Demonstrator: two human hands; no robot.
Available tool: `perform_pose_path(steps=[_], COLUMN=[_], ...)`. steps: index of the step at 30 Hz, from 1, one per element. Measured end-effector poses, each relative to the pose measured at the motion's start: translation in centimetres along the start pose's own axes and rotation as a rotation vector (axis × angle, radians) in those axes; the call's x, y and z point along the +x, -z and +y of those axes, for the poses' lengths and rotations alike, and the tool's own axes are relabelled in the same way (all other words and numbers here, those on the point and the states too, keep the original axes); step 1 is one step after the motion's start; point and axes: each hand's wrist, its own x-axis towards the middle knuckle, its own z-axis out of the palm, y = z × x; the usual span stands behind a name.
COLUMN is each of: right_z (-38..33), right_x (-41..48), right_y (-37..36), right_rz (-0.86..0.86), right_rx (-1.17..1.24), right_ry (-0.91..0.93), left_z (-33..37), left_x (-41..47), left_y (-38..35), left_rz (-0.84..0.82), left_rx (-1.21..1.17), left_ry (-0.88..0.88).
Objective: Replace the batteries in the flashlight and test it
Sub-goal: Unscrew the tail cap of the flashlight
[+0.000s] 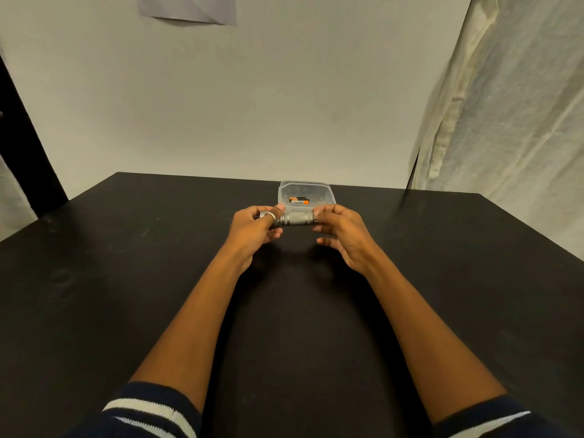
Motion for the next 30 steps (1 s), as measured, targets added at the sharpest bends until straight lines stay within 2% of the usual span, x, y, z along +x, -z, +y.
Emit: perform_pose_path(steps=[4, 12, 18, 25, 30], right_z=[0.0, 0.1, 0.1, 0.0, -0.1], right_x=[0.1, -0.1, -0.2, -0.7, -0.7], right_y=[-0.4, 0.5, -0.3, 0.6, -0.2], right_rz=[0.051, -0.041, 0.04, -0.095, -0.013], right_rx=[-0.109, 0.03, -0.106, 0.078, -0.064], right_ry=[-0.018, 0.02, -0.005, 0.042, -0.019], left_z=[0.0, -0.1, -0.3, -0.3, -0.3], left_x=[-0.1, 0.0, -0.1, -0.1, -0.2], left_y=[0.0, 0.1, 0.2, 0.2, 0.2], left_rz=[-0.001, -0.007, -0.003, 0.005, 0.012], left_rx=[-0.009, -0.003, -0.016, -0.018, -0.017], left_ry=[-0.005, -0.004, -0.023, -0.015, -0.017])
